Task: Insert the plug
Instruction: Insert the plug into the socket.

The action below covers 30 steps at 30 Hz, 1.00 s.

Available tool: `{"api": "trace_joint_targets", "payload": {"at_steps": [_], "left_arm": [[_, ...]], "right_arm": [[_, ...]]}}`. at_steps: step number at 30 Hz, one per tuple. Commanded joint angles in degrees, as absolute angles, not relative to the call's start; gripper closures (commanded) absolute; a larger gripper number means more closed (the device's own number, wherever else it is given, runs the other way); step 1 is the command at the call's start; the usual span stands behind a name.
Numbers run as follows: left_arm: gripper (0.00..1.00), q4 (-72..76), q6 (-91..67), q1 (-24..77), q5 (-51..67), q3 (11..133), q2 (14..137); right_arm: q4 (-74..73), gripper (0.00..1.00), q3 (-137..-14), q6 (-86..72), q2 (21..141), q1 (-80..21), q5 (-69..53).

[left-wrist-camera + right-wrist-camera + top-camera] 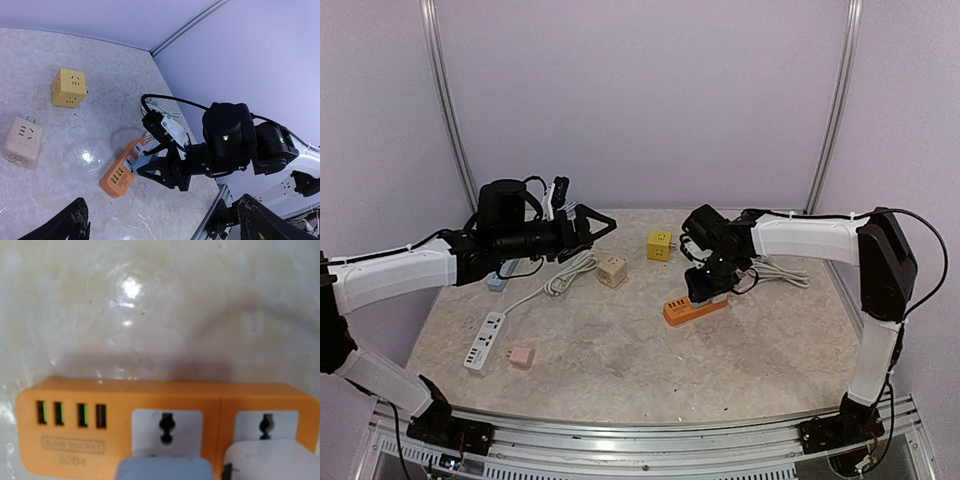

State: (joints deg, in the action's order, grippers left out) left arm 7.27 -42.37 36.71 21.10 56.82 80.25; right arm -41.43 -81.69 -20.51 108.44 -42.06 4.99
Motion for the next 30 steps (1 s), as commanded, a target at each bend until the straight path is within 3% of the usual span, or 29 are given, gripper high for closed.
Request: {"api": "trace_joint_targets", "payload": {"at_steps": [1, 14, 22, 30], "left_arm": [[0.01, 2.3, -41.2, 36.4, 18.1, 55.2, 74.9], [0.01, -13.8, -37.4, 36.6, 6.2, 53.7, 60.7], [0.01, -15.3, -36.5, 37.1, 2.8, 51.9, 57.3], [0.01, -16.1, -36.3, 37.1, 1.0, 52.1, 55.6]], "right_arm": [[-43.4, 0.72, -83.3, -21.5, 110.9, -41.5, 3.2], [-49.0, 0.73, -87.5, -23.8, 114.7, -40.8, 1.5], [-52.0, 0.73, -91.0, -24.5, 119.4, -40.8, 1.6], [-49.7, 0.73, -86.4, -26.2, 118.4, -40.7, 2.1]]}}
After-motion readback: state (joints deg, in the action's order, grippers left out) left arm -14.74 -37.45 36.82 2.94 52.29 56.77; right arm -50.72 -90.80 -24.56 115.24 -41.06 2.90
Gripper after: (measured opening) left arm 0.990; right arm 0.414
